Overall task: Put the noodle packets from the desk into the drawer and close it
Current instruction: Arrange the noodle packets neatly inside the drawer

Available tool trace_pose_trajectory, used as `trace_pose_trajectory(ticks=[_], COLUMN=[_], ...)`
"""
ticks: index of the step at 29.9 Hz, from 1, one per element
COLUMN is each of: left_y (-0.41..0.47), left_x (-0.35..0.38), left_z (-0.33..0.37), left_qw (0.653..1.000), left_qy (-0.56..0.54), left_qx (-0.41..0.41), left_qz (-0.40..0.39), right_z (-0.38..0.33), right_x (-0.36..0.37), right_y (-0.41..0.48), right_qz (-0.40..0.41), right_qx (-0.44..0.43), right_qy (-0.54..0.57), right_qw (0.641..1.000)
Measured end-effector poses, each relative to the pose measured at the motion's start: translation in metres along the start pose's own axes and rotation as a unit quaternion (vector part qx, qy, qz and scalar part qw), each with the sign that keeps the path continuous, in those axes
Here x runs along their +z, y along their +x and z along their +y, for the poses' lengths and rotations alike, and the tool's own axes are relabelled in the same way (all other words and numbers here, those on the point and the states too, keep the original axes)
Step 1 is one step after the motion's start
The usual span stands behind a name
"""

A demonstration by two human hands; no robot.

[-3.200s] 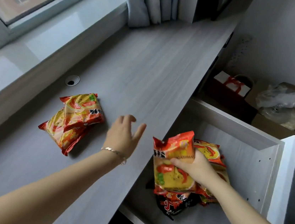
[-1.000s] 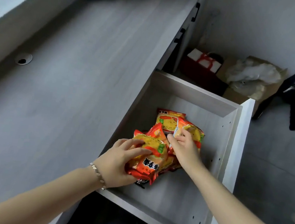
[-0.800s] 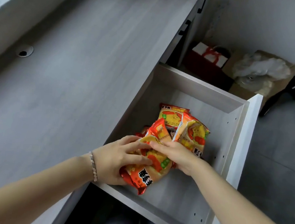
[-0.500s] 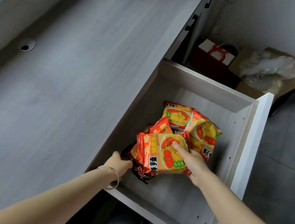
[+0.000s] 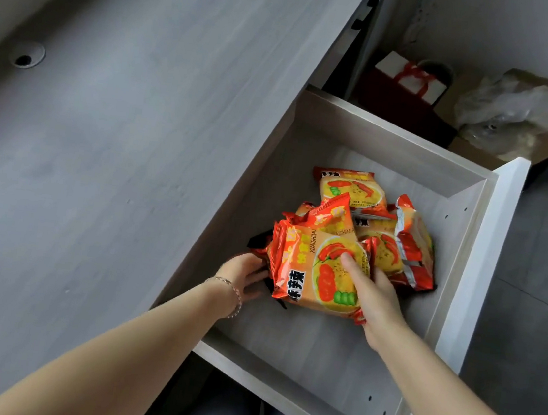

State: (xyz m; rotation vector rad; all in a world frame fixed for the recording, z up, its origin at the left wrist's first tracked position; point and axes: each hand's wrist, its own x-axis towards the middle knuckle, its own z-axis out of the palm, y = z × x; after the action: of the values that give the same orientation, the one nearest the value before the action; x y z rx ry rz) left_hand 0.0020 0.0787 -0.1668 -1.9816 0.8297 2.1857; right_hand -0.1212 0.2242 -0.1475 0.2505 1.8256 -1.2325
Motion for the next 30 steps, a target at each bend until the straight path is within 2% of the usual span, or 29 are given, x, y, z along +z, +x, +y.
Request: trace_pose_trajectory(ticks=[1, 3, 5, 9, 14, 16, 19, 21, 23, 25, 26, 28, 29, 30], left_y=[-0.002, -0.009, -0.025, -0.053, -0.056, -0.053, -0.045, -0.037, -0.027, -0.016, -0.013, -0.008, -0.006, -0.005], left_x=[-0.001, -0.007, -0.02, -0.042, -0.063, -0.067, -0.063, -0.056, -0.05, -0.043, -0.04, -0.038, -0.038, -0.039], left_z=[0.006, 0.015, 0.021, 0.006, -0.006, -0.008, -0.009, -0.006, -0.004, -0.004, -0.006, -0.01, -0.012, -0.012], left_qw=[0.999, 0.98, 0.923, 0.842, 0.769, 0.748, 0.721, 0.702, 0.694, 0.671, 0.651, 0.613, 0.6, 0.59], left_qy=[0.036, 0.139, 0.286, 0.465, 0.584, 0.608, 0.636, 0.654, 0.661, 0.689, 0.716, 0.764, 0.779, 0.787], left_qx=[0.019, 0.096, 0.168, 0.235, 0.238, 0.246, 0.265, 0.273, 0.274, 0.27, 0.252, 0.199, 0.181, 0.176], left_qz=[0.009, 0.105, 0.193, 0.14, 0.108, 0.097, 0.075, 0.074, 0.079, 0.05, 0.029, 0.017, 0.025, 0.038], right_z=[0.003, 0.013, 0.023, 0.055, 0.08, 0.084, 0.078, 0.069, 0.052, 0.035, 0.027, 0.011, 0.001, -0.007], right_x=[0.001, 0.007, 0.019, 0.059, 0.108, 0.116, 0.118, 0.113, 0.102, 0.084, 0.075, 0.062, 0.058, 0.054], right_y=[-0.004, -0.014, -0.026, -0.027, -0.008, 0.002, 0.006, 0.004, -0.005, -0.013, -0.017, -0.026, -0.03, -0.029], right_qz=[-0.002, -0.027, -0.064, -0.135, -0.126, -0.125, -0.144, -0.205, -0.282, -0.29, -0.271, -0.217, -0.17, -0.103], right_qx=[-0.009, -0.032, -0.055, -0.04, 0.063, 0.053, -0.007, -0.026, -0.028, -0.035, -0.05, -0.097, -0.138, -0.186], right_qy=[0.005, 0.009, -0.034, -0.118, -0.172, -0.234, -0.339, -0.38, -0.429, -0.464, -0.456, -0.348, -0.293, -0.27], right_qw=[1.0, 0.999, 0.996, 0.983, 0.975, 0.963, 0.93, 0.902, 0.858, 0.836, 0.846, 0.907, 0.931, 0.939])
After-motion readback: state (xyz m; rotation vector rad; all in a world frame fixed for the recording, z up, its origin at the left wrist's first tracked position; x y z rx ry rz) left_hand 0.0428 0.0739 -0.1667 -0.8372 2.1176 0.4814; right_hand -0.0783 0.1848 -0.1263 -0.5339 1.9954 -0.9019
